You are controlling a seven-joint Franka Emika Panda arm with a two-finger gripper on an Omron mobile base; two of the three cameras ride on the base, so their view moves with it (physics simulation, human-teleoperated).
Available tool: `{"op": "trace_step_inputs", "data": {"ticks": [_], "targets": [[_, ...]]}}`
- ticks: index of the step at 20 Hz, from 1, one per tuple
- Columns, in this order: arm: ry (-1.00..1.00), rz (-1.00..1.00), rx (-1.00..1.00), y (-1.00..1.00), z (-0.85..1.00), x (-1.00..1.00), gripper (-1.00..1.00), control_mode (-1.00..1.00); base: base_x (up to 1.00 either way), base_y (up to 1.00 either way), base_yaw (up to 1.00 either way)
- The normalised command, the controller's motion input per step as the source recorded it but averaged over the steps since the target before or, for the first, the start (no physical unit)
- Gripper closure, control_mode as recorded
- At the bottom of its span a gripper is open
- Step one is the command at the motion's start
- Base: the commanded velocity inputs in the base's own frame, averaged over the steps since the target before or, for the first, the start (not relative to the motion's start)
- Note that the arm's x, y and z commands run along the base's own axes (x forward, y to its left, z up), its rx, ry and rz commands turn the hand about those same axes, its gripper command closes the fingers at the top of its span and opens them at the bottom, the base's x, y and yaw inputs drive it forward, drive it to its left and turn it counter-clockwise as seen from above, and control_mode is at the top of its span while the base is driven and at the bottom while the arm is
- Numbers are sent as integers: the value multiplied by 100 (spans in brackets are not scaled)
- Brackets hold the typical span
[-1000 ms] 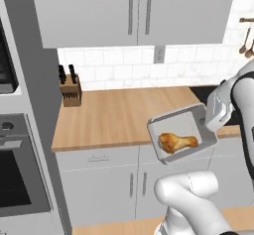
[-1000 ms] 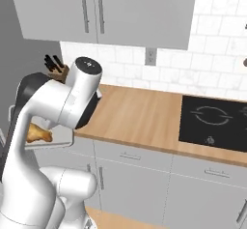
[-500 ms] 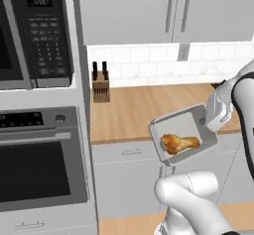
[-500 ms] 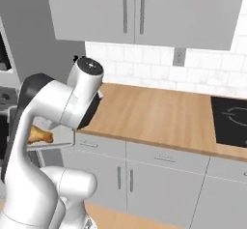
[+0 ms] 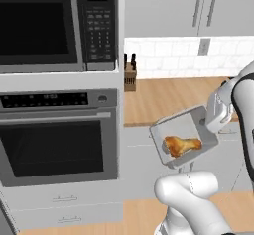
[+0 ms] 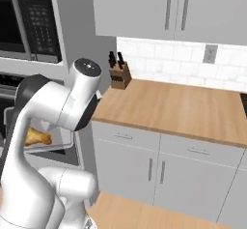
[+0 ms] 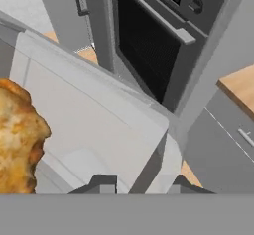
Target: Take the meat container that has the chicken drumstick and place it on the second highest rack of the freezer. Then take the vegetable container that has the corn and cucumber and place it on the highest rack of the freezer.
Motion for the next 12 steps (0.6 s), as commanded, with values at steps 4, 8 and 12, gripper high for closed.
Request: {"op": "trace_step_inputs", "data": {"ticks": [4, 8, 12], "targets": [[0, 0, 0, 0, 0, 0, 100, 100, 0, 88, 0], [0, 0, 0, 0, 0, 0, 100, 100, -8, 100, 3], [0, 0, 0, 0, 0, 0, 100, 100, -1, 98, 2]]}}
